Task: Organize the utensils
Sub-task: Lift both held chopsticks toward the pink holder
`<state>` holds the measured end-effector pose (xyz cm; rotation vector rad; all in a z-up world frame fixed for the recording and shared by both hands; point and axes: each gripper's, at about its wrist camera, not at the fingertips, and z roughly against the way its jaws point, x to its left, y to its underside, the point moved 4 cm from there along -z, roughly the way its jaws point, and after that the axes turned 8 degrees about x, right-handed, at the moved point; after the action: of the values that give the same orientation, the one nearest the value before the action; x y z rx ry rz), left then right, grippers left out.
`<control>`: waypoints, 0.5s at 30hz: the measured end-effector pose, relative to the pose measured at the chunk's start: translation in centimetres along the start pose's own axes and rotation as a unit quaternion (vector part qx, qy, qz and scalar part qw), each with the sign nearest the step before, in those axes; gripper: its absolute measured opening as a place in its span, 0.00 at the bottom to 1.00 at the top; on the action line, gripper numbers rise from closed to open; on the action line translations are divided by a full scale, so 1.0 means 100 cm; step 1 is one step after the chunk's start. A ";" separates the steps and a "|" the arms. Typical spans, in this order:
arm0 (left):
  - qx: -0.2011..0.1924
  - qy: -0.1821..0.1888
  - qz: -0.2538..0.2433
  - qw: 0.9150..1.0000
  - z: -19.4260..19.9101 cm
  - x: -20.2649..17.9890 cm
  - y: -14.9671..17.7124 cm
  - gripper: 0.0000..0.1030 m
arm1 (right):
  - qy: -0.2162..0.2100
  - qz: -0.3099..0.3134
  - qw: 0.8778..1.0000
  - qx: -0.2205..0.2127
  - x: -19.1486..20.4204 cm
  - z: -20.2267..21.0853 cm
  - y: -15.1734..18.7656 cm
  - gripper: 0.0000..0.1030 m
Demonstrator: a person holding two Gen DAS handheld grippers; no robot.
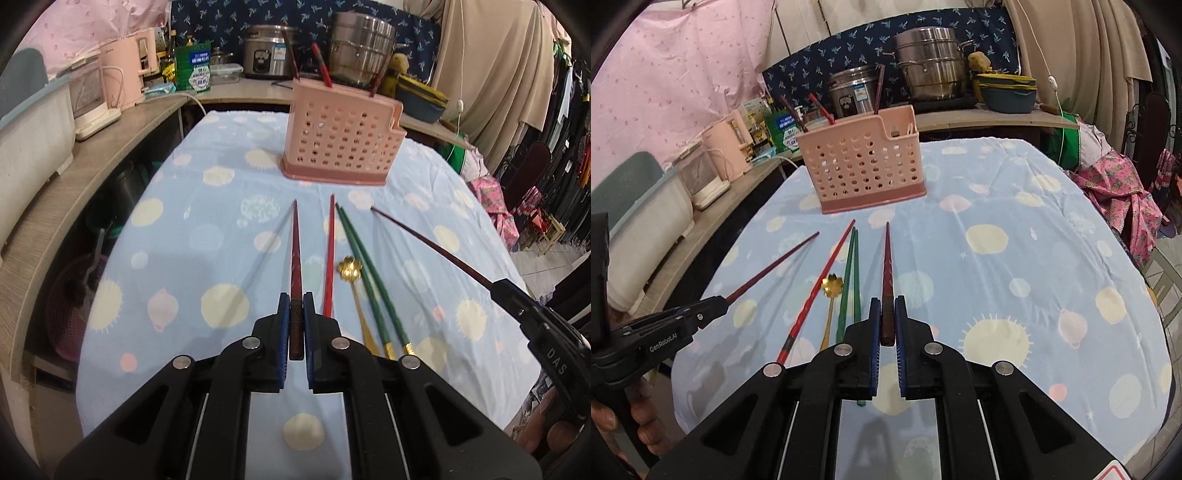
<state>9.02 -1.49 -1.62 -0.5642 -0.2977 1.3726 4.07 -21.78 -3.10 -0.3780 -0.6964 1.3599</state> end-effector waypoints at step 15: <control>-0.105 0.011 0.003 0.994 0.057 -0.007 -0.105 0.07 | -0.021 -0.024 0.993 -0.112 -0.006 0.056 -0.106 0.07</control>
<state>14.73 -2.03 8.88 -0.7542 -0.4248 1.3486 8.41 -25.25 7.51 -0.5102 -0.8916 1.2511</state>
